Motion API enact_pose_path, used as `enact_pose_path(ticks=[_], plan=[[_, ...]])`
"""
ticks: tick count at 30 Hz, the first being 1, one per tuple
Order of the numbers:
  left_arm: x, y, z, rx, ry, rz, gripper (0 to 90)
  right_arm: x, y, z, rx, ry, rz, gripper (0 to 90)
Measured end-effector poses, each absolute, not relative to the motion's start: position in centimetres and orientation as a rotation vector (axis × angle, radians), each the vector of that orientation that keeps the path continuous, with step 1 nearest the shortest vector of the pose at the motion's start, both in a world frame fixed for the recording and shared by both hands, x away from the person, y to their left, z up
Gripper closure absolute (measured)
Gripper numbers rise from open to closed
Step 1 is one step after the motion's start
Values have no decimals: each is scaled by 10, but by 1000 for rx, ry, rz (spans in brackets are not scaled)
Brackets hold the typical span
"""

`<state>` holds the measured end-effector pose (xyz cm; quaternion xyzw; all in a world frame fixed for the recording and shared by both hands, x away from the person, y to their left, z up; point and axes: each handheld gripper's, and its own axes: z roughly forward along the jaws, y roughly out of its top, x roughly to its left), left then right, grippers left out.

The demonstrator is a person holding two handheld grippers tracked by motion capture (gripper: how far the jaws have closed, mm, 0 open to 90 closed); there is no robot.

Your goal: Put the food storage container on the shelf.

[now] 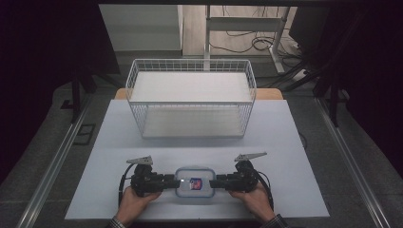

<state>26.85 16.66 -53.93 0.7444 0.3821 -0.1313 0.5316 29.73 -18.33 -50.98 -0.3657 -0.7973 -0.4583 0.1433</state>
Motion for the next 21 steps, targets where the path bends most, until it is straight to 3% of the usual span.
enact_pose_path(ticks=[21], plan=[[282, 173, -495, 1706, 914, -223, 576, 309, -179, -470, -1054, -2277, -1477, 591]])
